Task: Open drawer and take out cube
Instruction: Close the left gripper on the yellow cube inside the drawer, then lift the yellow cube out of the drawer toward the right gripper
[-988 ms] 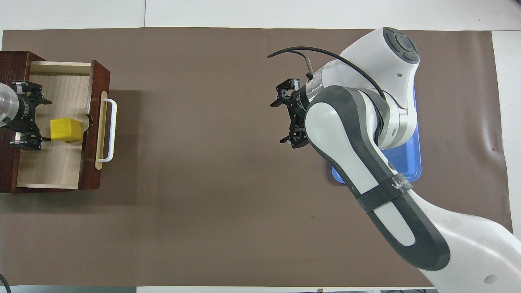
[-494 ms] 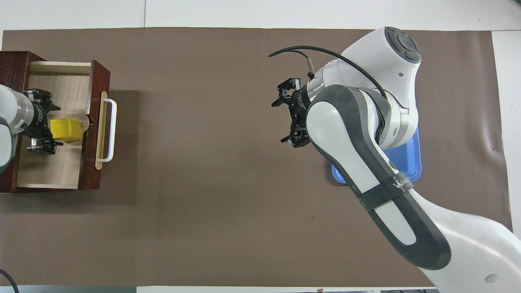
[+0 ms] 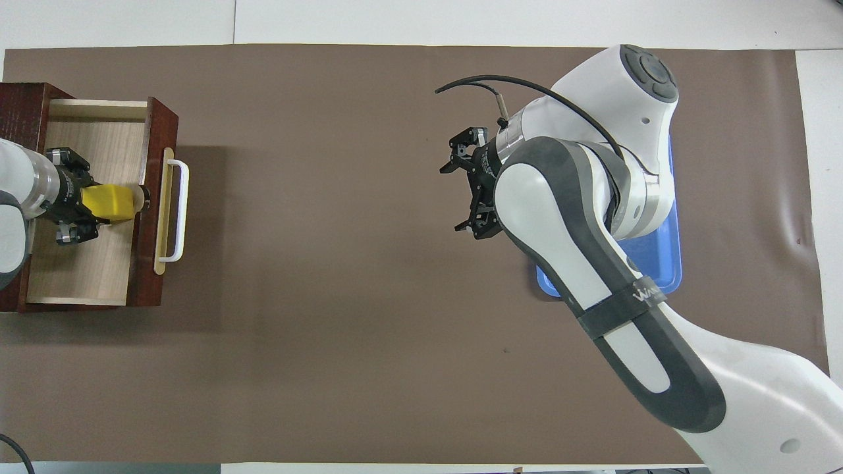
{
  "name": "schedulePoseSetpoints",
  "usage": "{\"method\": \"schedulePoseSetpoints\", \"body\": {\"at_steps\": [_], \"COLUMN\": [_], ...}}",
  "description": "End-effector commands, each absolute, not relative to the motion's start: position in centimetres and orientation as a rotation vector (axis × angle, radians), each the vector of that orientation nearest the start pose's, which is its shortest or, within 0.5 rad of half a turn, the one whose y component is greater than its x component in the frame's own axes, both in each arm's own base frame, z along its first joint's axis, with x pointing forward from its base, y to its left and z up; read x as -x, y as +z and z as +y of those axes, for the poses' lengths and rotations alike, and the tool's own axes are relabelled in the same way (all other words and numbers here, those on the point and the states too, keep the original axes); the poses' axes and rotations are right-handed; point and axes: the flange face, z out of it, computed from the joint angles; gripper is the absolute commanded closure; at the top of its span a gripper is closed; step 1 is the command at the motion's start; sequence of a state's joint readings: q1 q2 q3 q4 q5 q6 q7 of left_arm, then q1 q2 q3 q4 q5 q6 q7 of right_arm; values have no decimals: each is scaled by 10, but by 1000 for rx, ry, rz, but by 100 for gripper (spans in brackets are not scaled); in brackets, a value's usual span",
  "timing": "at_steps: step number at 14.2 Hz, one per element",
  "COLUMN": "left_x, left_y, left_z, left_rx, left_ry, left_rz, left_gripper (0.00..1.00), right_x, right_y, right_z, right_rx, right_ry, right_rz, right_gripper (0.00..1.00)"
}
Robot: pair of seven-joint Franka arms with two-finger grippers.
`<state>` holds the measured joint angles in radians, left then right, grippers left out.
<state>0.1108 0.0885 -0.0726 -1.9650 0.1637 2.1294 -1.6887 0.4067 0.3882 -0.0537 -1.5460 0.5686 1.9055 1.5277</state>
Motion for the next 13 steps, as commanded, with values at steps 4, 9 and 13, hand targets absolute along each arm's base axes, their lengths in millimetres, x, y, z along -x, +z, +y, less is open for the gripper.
{"method": "schedulePoseSetpoints", "body": {"at_steps": [4,9,13], "left_x": [-626,-628,-605], "left_y": [514,543,544], "left_z": [-20,-137,-219], "left_rx": [-2228,-2232,-2047], "left_ry": [129,54,10], "left_rz": [2338,2349,2457], "left_gripper": [100,100,100], "right_x": [-618,-618,-618], "right_y": [435,435,436], "right_z": [268,267,267], "right_rx": [2172,2169,2171], "right_ry": [633,632,635], "right_rz": [1760,1759,1762], "right_gripper": [1,1,1]}}
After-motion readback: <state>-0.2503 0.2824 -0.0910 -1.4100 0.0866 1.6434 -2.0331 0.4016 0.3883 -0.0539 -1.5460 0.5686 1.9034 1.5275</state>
